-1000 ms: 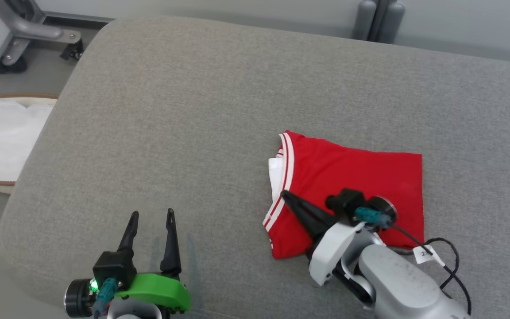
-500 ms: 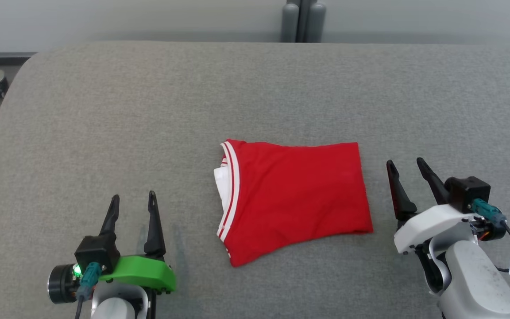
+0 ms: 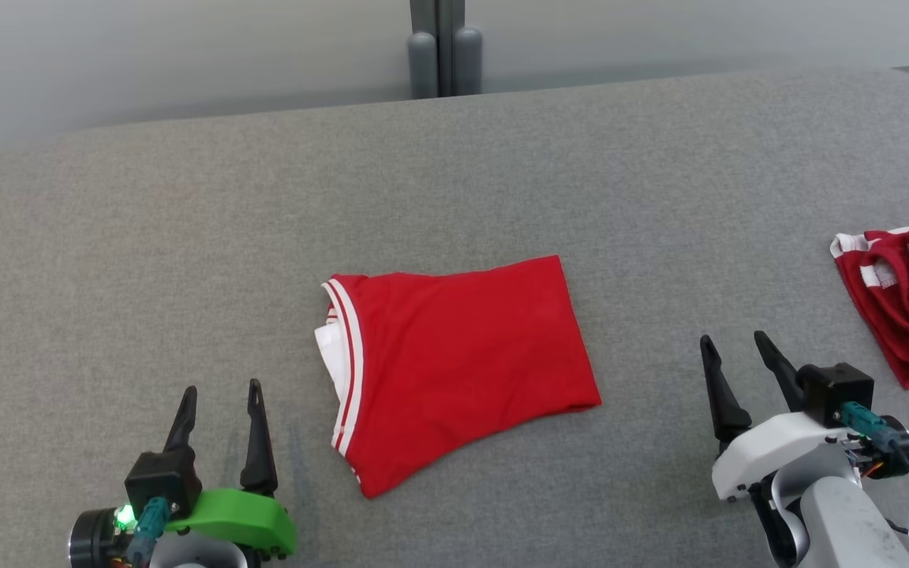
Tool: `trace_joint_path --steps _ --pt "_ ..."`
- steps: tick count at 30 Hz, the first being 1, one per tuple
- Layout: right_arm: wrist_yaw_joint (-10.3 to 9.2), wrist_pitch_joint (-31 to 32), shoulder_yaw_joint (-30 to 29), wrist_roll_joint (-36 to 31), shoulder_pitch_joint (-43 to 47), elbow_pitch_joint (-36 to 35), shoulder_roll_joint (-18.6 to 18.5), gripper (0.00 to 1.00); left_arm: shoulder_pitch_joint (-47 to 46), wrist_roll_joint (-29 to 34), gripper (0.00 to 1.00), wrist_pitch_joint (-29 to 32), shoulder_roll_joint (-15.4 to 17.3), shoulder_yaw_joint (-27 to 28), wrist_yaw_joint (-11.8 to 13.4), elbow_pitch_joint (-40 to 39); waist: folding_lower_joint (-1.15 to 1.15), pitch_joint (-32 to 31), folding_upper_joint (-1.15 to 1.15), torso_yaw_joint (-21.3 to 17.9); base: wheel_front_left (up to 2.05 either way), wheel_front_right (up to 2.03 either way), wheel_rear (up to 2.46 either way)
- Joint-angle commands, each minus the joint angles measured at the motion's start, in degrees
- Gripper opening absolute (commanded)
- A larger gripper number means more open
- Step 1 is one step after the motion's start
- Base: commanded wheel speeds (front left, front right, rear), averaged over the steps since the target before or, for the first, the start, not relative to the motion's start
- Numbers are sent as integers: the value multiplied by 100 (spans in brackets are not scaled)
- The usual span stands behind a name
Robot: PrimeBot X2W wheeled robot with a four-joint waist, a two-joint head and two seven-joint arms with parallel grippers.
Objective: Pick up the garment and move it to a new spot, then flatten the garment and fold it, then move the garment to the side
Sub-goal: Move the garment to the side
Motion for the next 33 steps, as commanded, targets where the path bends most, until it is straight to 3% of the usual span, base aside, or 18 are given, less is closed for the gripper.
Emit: trace_joint_path --steps 1,17,27,33 --pt "-6 -23 22 -29 108 -24 3 100 113 12 100 3 27 47 -9 0 0 -137 0 -86 0 0 0" --pt "-6 -23 287 183 485 -23 12 100 578 -204 100 3 26 -7 -24 -180 0 -521 0 -23 0 0 0" --pt "-6 -23 816 311 -347 67 12 100 45 -378 100 3 26 -191 -149 -328 0 321 0 239 0 0 0" --pt "-6 -23 1428 637 -965 500 9 100 -285 -445 100 3 26 -407 -163 -343 0 760 0 466 0 0 0"
